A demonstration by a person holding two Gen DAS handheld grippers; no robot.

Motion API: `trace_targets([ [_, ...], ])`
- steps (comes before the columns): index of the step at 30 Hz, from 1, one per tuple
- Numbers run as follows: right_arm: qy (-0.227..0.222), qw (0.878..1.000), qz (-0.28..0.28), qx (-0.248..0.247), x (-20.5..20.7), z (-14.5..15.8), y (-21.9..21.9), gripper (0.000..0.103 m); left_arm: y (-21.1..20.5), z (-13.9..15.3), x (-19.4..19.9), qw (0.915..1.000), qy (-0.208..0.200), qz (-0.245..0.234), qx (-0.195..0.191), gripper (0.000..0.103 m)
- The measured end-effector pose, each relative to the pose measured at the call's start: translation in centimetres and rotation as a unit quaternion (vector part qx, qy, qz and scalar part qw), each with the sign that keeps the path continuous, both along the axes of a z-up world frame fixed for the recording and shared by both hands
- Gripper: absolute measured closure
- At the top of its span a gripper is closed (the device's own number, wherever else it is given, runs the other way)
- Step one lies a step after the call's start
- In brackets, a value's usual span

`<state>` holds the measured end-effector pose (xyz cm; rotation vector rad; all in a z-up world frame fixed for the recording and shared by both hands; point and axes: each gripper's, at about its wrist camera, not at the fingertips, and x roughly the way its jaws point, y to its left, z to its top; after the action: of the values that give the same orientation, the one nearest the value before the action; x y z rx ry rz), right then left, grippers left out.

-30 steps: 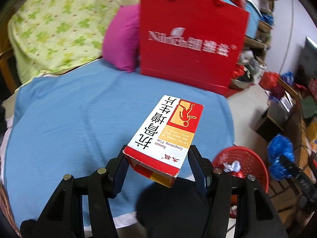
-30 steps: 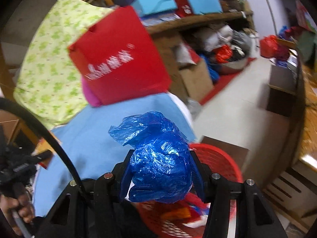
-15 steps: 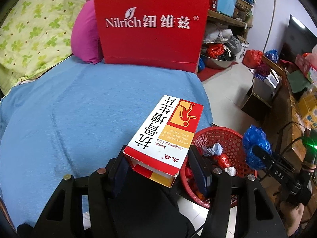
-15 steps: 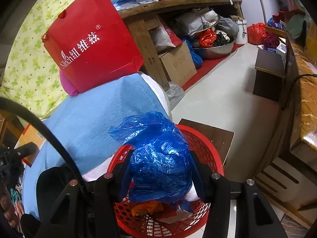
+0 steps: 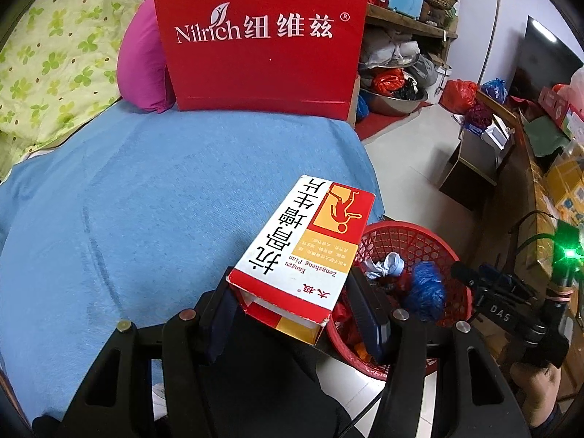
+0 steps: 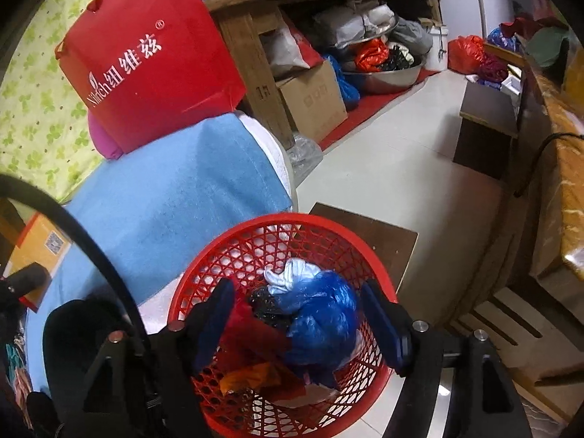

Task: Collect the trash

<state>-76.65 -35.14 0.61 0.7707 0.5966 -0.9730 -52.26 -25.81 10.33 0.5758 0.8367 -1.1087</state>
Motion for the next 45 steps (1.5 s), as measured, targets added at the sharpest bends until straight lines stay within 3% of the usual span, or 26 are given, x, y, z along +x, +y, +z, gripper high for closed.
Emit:
trace_targets([
  [7,-0.033,0.997,-0.028,-0.058,-1.7,4.0,1.6,0.028,-1.1,-0.8,-0.6,0.9999,0.009,-0.011,0.008,0.042],
  [17,-0.062,0.988,-0.048,-0.135,-4.2,8.6,3.6,0.028,-5.4,-3.0,-3.9,0.9971,0.024,-0.066,0.030,0.042],
  [23,-0.066,0.986,-0.054,-0.144,-4.7,9.2,3.5,0.028,-6.5,-4.0,-5.0,0.9959,0.025,-0.078,0.039,0.042],
  [27,-0.065,0.986,-0.056,-0.143,-4.8,9.2,3.5,0.028,-7.2,-4.6,-5.1,0.9937,0.047,-0.092,0.043,0.041],
  [28,-0.064,0.986,-0.057,-0.143,-4.9,9.2,3.5,0.027,-7.4,-4.9,-5.2,0.9925,0.057,-0.097,0.048,0.038],
  [30,-0.064,0.985,-0.061,-0.146,-5.1,9.4,3.6,0.027,-7.6,-5.2,-5.3,0.9911,0.065,-0.102,0.055,0.022],
  [34,-0.063,0.985,-0.066,-0.149,-5.3,9.7,3.7,0.027,-7.5,-5.2,-5.9,0.9903,0.058,-0.112,0.058,0.022],
  [45,-0.047,0.988,-0.047,-0.139,-3.9,9.5,5.1,0.027,-3.9,-1.9,-3.9,0.9957,0.035,-0.086,0.007,0.021],
])
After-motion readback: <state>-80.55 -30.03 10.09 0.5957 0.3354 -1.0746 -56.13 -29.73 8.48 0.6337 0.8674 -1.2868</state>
